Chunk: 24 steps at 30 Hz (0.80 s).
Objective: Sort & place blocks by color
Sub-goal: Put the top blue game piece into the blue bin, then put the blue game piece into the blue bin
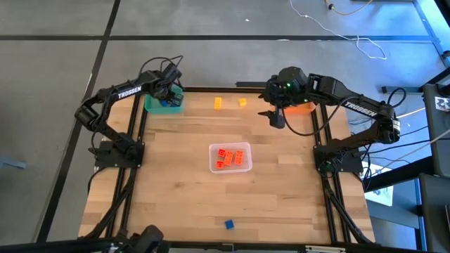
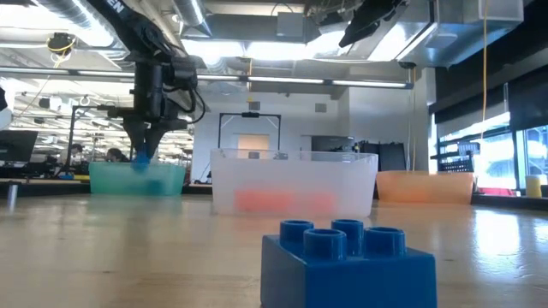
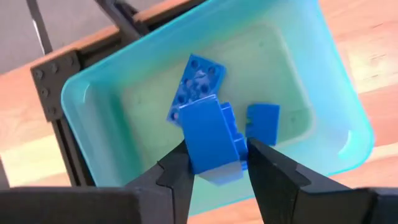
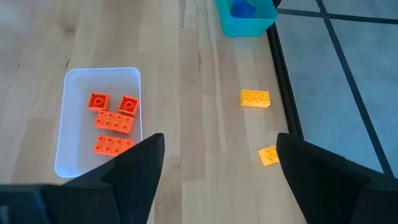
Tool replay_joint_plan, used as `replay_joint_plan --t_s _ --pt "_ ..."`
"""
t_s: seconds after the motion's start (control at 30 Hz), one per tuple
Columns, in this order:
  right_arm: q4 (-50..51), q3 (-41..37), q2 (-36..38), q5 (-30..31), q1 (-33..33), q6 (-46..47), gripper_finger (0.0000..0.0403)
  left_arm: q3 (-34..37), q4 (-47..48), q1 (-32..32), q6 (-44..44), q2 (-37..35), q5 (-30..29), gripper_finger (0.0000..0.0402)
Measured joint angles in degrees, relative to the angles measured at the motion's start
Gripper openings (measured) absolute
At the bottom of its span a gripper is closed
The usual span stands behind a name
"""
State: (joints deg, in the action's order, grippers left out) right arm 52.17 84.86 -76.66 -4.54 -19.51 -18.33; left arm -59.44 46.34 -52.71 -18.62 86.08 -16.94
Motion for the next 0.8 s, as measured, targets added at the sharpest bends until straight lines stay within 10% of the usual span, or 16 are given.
replay_joint_plan --t_s 0.43,0.8 --pt "0.02 0.00 0.00 -0.02 0.00 -0.17 0.0310 0.00 0.31 0.55 -0.15 0.00 -1.20 0.0112" --pt "4.63 -0.02 0.00 -2.84 0.00 -4.58 0.0310 -0.07 0.40 10.70 6.69 -11.46 15.56 0.0110"
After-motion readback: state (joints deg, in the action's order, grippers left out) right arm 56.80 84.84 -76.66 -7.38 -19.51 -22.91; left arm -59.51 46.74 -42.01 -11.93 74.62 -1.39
